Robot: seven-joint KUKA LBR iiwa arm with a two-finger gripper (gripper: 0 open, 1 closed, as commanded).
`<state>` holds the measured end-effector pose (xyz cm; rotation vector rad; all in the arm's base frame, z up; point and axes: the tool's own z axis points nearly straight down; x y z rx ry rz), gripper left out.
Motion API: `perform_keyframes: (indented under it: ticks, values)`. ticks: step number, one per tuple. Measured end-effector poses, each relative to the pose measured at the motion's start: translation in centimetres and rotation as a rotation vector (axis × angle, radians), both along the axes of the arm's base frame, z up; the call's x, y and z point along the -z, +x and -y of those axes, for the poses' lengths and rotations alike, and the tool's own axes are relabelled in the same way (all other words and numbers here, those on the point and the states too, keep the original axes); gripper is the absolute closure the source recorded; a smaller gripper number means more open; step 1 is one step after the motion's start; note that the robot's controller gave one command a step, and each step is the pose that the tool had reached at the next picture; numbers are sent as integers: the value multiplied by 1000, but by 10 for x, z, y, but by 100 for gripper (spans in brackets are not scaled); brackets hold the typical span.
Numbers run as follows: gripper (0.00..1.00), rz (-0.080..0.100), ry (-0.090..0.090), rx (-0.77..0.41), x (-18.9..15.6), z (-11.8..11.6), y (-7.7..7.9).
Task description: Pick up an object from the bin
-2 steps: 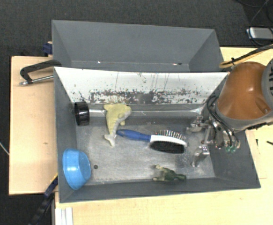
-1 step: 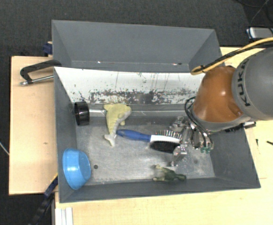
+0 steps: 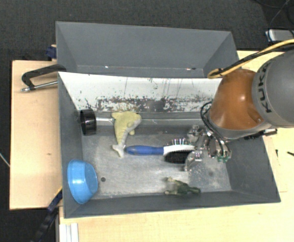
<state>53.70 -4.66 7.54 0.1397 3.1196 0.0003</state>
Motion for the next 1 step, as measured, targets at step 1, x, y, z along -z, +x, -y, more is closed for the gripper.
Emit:
perform_keyframes:
  ticks: [1]
  values:
    - [100, -5, -1, -70, -162, -11, 12]
